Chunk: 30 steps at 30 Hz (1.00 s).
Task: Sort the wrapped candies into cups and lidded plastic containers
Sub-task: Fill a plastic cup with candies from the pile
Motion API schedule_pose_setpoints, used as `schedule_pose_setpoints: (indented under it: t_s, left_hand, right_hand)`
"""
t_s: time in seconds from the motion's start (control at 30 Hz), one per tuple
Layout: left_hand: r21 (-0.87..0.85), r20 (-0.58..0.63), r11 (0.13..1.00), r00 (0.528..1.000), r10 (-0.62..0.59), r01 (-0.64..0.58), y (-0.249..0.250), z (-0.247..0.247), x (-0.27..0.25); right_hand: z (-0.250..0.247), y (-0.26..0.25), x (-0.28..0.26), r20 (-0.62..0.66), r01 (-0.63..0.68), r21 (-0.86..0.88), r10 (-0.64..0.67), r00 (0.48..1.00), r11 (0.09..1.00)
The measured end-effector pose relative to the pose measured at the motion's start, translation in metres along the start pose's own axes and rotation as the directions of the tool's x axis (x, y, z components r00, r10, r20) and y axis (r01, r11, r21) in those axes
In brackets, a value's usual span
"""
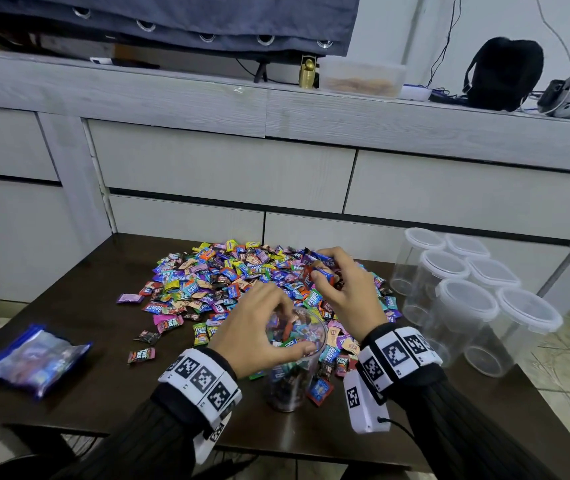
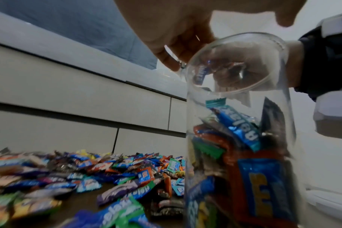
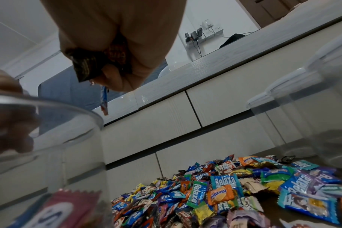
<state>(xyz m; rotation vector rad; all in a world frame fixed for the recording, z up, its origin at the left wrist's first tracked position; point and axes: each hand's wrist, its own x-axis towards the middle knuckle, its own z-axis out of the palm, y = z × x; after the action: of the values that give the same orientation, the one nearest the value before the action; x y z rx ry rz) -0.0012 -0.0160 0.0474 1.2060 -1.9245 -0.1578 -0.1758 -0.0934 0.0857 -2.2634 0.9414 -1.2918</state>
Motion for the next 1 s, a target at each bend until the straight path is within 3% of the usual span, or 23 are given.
schedule_pose_setpoints:
  t_s: [0.1, 0.23, 0.37, 0.47, 0.7, 1.0]
  left_hand:
    - [-0.126, -0.008, 0.980, 0.987, -0.159, 0.156, -0.008, 0.000, -0.007]
    - [-0.264, 0.236, 0.900, 0.928, -0.288, 0.346, -0.014, 0.004, -0.011]
    - [-0.236, 0.330, 0.874, 0.881, -0.339, 0.425, -0.019, 0.010, -0.010]
    - [-0.155, 0.341, 0.888, 0.867, -0.362, 0.432, -0.020, 0.013, -0.010]
    - [-0.301, 0.309, 0.854, 0.891, -0.333, 0.424, -0.019, 0.014, -0.008]
    - [-0.288, 0.253, 0.871, 0.909, -0.332, 0.399, -0.017, 0.016, -0.009]
  right_hand:
    - [-0.002, -0.002, -0.006, 0.056, -0.004, 0.029, 0.003, 0.998, 1.000]
    - [-0.002, -0.004, -0.014, 0.193, -0.029, 0.049, 0.019, 0.981, 0.998]
    - [-0.004, -0.010, -0.019, 0.322, -0.075, 0.048, 0.055, 0.945, 0.996]
    - [-0.004, -0.016, -0.017, 0.384, -0.027, 0.020, 0.017, 0.923, 0.999]
    - [0.008, -0.026, -0.007, 0.596, 0.284, -0.252, -0.083, 0.799, 0.925]
    - [0.012, -0.021, -0.017, 0.530, 0.342, -0.248, -0.168, 0.831, 0.906]
